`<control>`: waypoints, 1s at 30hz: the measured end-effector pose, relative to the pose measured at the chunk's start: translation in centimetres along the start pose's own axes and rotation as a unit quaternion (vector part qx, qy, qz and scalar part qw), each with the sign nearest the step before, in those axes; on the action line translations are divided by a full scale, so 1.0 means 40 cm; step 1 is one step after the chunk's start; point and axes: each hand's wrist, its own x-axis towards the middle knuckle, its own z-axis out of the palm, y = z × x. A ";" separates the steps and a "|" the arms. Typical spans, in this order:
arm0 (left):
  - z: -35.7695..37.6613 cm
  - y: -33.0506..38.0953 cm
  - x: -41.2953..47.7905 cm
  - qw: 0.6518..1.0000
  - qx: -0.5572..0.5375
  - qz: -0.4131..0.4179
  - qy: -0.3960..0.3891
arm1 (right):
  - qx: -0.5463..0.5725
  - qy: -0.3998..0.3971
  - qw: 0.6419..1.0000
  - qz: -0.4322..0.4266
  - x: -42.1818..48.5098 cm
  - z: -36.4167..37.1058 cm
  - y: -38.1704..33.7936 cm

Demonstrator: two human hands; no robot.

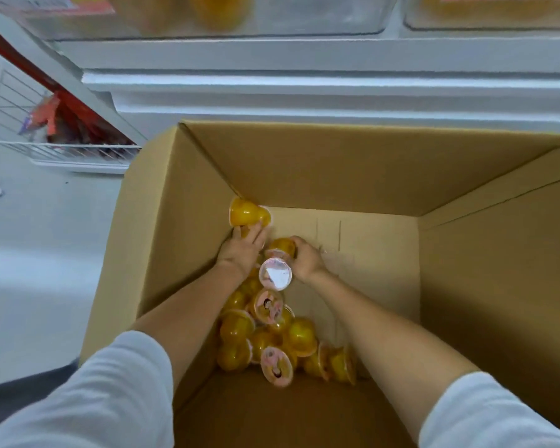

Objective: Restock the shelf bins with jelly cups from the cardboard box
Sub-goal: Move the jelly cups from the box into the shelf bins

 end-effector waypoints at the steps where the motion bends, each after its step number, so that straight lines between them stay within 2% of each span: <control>1: -0.001 -0.002 0.004 1.000 -0.020 -0.008 0.013 | -0.015 0.004 1.000 0.000 0.002 -0.008 0.001; 4: -0.025 0.010 0.009 0.993 -0.107 -0.025 0.049 | -0.027 0.020 0.999 0.016 0.001 -0.050 0.011; 7: -0.033 0.013 0.019 0.990 -0.120 -0.034 0.069 | 0.001 0.034 0.999 0.040 -0.016 -0.107 0.021; 10: -0.027 0.004 0.029 0.987 -0.148 -0.027 0.053 | 0.029 0.043 0.997 0.056 -0.026 -0.157 0.026; 14: -0.051 0.010 0.014 0.992 -0.126 -0.012 0.025 | 0.120 0.066 0.988 0.072 -0.047 -0.189 0.014; 16: -0.078 0.022 0.000 0.985 -0.170 -0.025 0.029 | 0.148 0.077 0.983 0.078 -0.068 -0.209 0.007; 18: -0.106 0.035 -0.020 0.966 -0.251 -0.043 0.042 | 0.155 0.095 0.980 0.076 -0.091 -0.232 0.000; 22: -0.228 0.063 -0.097 0.912 -0.376 -0.030 0.161 | 0.124 0.145 0.980 0.060 -0.177 -0.307 -0.037; 27: -0.470 0.092 -0.254 0.867 -0.428 0.019 0.256 | 0.162 0.197 0.967 -0.002 -0.320 -0.462 -0.119; 30: -0.622 0.132 -0.365 0.814 -0.473 0.063 0.331 | 0.203 0.239 0.946 -0.077 -0.433 -0.576 -0.194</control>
